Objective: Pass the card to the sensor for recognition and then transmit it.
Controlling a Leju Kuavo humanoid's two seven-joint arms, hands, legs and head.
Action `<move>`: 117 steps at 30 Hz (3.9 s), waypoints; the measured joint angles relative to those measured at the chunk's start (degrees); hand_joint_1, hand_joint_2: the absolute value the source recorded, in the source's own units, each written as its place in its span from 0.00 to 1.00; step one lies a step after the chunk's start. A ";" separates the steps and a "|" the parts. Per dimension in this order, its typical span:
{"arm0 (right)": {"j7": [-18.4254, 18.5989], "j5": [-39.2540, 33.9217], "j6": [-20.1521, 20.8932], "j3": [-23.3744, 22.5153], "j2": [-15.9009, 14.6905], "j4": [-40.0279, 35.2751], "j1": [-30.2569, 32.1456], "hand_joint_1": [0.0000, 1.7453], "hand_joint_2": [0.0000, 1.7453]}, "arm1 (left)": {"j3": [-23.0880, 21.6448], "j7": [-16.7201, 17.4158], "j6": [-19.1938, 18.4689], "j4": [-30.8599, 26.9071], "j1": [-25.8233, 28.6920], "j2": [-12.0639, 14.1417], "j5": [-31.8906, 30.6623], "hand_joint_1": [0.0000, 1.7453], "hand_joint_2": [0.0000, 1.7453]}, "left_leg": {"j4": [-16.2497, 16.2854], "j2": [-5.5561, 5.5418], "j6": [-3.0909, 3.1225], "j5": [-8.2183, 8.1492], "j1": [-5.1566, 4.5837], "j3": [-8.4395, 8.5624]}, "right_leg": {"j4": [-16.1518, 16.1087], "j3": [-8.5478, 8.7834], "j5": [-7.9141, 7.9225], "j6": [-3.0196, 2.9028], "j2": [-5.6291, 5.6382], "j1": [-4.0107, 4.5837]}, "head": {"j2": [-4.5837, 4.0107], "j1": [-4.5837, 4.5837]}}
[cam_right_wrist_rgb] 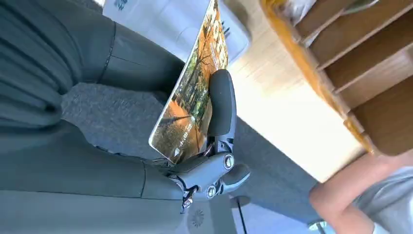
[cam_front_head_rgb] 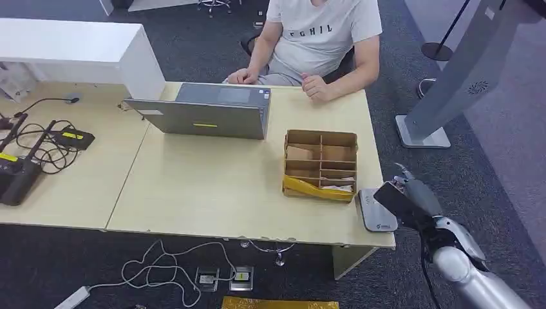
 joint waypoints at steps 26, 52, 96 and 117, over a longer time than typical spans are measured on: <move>-4.90 -0.04 -1.83 0.83 1.69 9.03 1.55 1.00 1.00 | 0.00 0.76 0.11 0.00 -0.01 0.13 -0.30 0.00 0.00 | -0.01 0.00 0.00 0.00 0.02 -0.03 | 0.01 0.00 0.00 0.00 0.04 0.01 | 0.00 0.00; -9.18 -1.66 -4.59 -0.13 4.48 18.47 -0.11 1.00 1.00 | 0.00 0.76 0.02 0.00 -0.01 0.17 -0.50 0.00 0.00 | -0.01 0.03 0.00 0.00 0.01 0.12 | -0.01 0.12 0.01 0.00 0.07 0.01 | 0.00 0.02; -4.72 19.37 0.98 -8.26 1.29 -0.74 -15.87 1.00 1.00 | -0.04 -3.08 -1.84 0.00 -0.14 0.61 -2.60 0.00 0.00 | -0.02 0.06 -0.01 0.02 0.04 -0.07 | 0.04 0.02 0.06 -0.03 0.05 0.03 | 0.02 0.02; -8.96 39.89 -3.76 -0.70 22.63 32.72 -34.58 0.96 1.00 | -1.42 -3.85 -3.21 0.00 -0.31 0.74 -4.74 0.00 0.00 | -0.01 -0.02 -0.12 0.11 0.10 -0.14 | 0.08 -0.07 0.06 -0.04 -0.03 0.10 | 0.00 0.02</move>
